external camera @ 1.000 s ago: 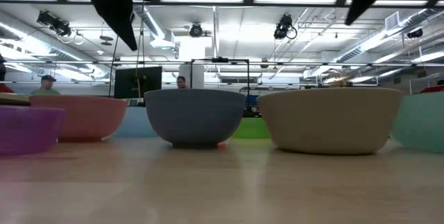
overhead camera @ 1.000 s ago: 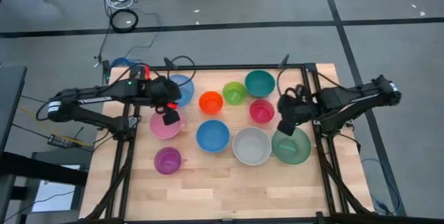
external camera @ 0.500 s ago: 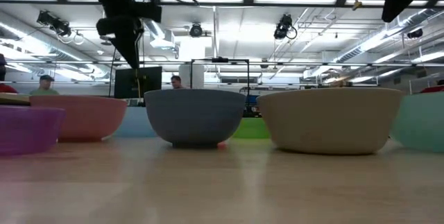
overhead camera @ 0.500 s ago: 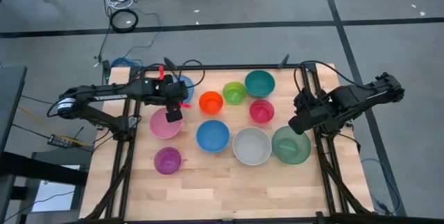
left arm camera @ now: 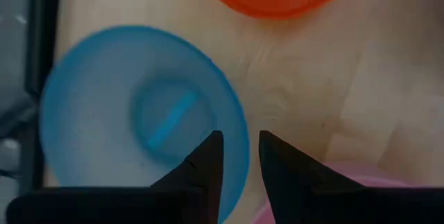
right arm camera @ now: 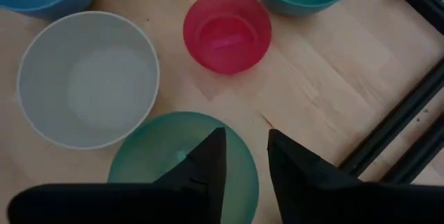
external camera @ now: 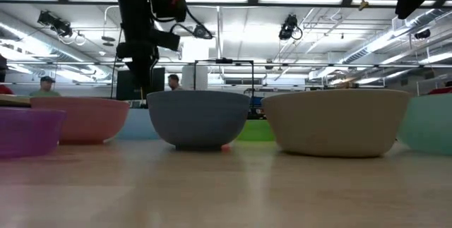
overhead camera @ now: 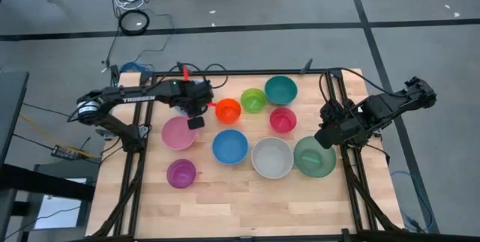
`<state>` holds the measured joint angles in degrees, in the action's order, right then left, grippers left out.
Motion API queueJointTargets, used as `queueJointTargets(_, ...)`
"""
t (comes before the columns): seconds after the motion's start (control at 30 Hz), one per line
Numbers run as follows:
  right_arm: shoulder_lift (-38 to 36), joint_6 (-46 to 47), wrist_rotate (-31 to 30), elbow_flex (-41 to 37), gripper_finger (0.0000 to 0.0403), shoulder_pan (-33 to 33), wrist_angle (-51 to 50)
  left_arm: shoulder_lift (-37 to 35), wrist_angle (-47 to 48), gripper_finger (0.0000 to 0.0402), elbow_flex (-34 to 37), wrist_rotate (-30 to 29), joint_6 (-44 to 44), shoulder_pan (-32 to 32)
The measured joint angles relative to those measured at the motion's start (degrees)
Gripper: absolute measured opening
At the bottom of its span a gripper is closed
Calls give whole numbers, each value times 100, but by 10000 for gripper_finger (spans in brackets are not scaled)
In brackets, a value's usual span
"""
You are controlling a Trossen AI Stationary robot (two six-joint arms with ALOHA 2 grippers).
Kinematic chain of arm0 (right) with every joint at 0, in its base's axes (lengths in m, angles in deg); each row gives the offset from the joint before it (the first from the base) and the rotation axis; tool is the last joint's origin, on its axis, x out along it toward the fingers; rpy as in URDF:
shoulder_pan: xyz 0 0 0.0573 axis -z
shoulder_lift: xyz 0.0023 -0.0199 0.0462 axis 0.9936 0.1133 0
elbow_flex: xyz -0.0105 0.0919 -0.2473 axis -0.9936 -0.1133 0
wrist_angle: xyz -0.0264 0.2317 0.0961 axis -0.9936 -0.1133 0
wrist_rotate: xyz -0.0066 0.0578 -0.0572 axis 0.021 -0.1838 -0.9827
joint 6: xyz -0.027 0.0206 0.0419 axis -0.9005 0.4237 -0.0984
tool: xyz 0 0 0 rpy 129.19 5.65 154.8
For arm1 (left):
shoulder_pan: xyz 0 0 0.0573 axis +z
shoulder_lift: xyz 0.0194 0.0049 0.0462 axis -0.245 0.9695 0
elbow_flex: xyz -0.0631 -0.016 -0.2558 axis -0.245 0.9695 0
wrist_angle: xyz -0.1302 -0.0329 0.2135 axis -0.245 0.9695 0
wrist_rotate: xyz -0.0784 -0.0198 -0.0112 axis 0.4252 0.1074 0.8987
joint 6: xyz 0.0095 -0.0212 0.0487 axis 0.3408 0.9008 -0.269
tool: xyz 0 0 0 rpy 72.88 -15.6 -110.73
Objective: Nest bowls inside each other
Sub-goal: Stack the light blue bowl on top of the green bowl
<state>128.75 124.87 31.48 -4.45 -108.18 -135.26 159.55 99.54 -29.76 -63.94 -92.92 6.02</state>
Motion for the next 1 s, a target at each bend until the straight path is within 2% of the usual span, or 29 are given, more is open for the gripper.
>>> queueJointTargets(0.3,0,-75,-48,0,96,0,0,24,15,107,-81,983,24,374)
queueJointTargets(0.47,0,-168,-163,-2,96,0,2,24,-74,130,-242,761,-135,462)
queueJointTargets(0.63,0,-216,-222,-2,96,0,0,23,-69,159,-408,626,132,470)
queueJointTargets(0.77,3,-216,-249,-2,96,0,0,179,48,176,-415,434,747,497)
queueJointTargets(1.0,13,-204,-251,-4,96,-83,2,726,124,178,-414,283,1452,481)
